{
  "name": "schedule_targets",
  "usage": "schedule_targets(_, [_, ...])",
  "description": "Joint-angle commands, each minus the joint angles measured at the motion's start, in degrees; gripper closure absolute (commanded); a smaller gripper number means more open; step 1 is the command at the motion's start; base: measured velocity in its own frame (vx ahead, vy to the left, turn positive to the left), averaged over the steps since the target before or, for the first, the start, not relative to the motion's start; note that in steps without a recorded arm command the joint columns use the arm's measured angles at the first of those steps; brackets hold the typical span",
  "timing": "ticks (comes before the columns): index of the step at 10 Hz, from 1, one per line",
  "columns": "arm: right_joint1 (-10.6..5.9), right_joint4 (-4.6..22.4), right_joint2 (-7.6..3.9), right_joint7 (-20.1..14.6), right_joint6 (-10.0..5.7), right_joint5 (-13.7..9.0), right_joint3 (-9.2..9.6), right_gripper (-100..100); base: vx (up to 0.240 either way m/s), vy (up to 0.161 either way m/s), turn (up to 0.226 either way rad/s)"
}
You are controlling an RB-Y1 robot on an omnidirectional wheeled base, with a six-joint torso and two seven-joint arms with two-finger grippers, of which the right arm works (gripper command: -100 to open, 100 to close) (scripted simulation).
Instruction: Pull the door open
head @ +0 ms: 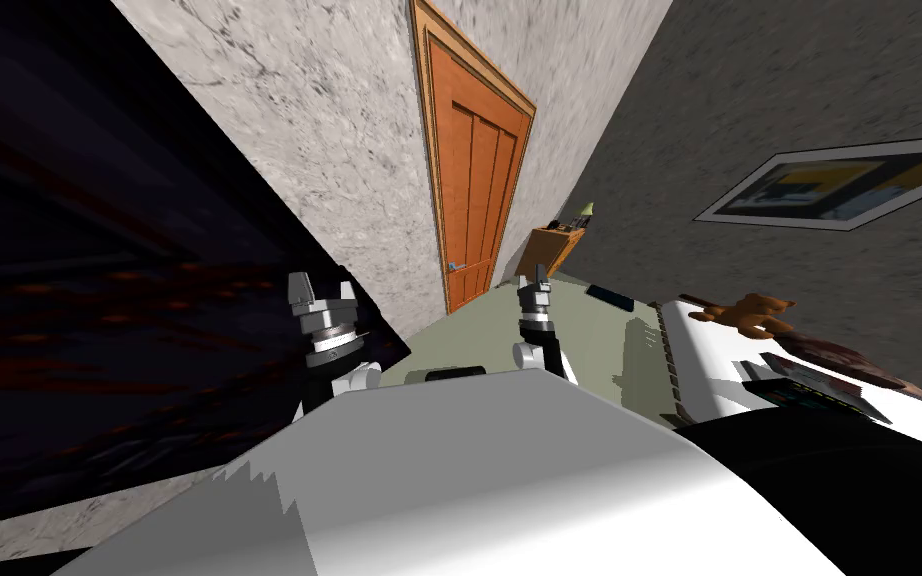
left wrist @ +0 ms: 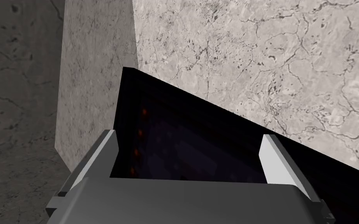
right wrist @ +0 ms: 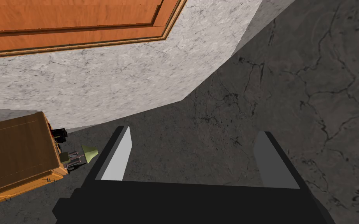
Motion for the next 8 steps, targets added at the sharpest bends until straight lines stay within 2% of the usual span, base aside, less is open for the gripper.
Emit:
schedule_targets(1, [-0.08,0.2,-0.18,0.0,-0.04,0.0,-0.01,-100,0.127,-0.147,-0.037])
schedule_targets(8, [-0.39,0.9,-0.89,0.0,-0.22,-0.1,-0.03,-100,0.201,-0.139,-0.044])
